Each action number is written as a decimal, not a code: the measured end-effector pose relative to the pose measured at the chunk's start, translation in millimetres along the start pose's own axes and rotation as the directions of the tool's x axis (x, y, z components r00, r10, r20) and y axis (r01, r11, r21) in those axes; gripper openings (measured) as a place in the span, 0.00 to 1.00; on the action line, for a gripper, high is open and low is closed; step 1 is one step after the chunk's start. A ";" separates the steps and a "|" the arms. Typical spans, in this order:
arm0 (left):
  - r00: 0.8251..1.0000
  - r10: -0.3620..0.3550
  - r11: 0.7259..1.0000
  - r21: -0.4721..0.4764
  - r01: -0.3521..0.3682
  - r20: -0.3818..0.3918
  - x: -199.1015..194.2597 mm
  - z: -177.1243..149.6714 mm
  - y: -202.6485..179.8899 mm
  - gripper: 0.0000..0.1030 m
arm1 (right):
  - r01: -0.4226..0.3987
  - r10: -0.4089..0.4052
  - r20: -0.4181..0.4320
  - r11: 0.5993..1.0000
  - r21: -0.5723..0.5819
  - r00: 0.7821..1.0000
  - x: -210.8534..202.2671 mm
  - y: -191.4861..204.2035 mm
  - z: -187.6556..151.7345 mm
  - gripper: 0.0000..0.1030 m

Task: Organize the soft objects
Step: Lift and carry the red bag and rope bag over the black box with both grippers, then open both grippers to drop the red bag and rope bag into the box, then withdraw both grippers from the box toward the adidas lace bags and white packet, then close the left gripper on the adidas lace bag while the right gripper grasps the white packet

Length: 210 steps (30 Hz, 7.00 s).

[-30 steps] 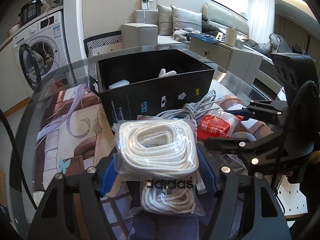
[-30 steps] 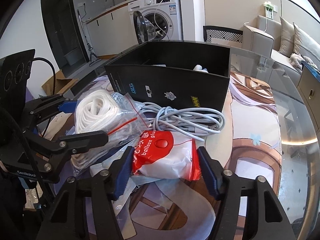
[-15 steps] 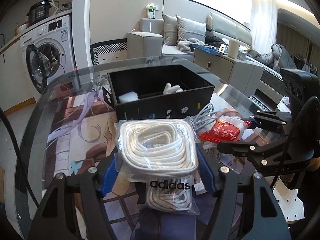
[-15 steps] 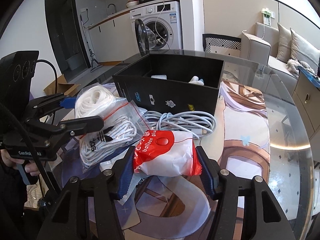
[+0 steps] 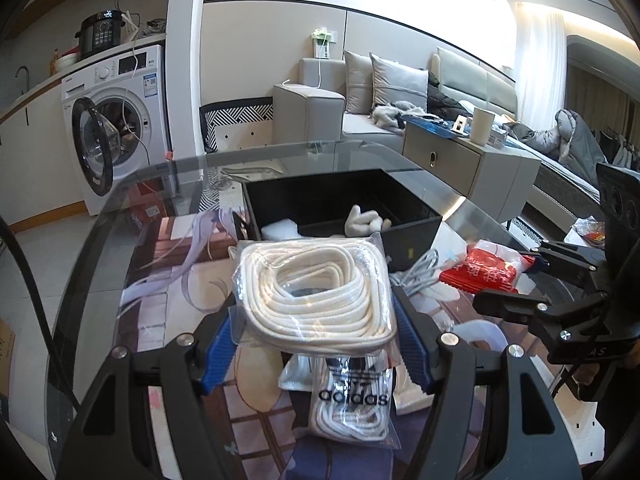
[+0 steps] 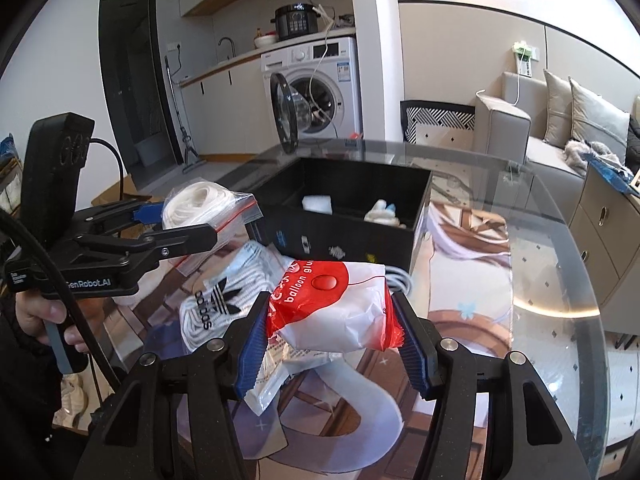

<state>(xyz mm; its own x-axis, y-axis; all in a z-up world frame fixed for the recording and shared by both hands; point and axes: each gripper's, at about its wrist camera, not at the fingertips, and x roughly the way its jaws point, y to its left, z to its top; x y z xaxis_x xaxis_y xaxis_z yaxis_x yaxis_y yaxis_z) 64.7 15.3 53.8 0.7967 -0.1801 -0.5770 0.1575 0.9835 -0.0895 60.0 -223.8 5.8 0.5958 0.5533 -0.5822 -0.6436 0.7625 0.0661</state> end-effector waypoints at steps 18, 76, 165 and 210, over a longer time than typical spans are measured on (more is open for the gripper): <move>0.997 0.028 1.000 -0.015 -0.027 0.076 4.8 35.3 3.5 0.67 | 0.017 -0.014 0.104 0.999 -0.028 0.995 -18.6 5.7 35.6 0.58; 0.996 0.083 0.996 -0.024 -0.084 -0.017 98.8 65.9 10.1 0.67 | 0.055 -0.055 -0.001 0.997 -0.062 0.999 88.6 -28.8 80.2 0.58; 0.988 0.140 0.986 -0.076 -0.145 -0.070 8.1 -38.0 19.3 1.00 | 0.068 -0.061 -0.184 0.997 0.034 0.981 51.5 44.9 -25.4 0.99; 0.986 0.131 0.988 -0.062 -0.138 -0.108 22.2 -41.6 18.9 1.00 | 0.187 -0.177 -0.284 0.982 0.006 0.942 68.2 21.7 -33.1 0.99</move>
<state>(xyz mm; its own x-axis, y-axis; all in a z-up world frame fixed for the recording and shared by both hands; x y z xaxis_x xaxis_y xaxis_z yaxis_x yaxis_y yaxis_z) 61.1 30.7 5.5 0.7429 -0.0465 -0.6678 0.0094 0.9982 -0.0591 70.7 -180.6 -59.2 0.5394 0.2910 -0.7901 -0.5178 0.8547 -0.0387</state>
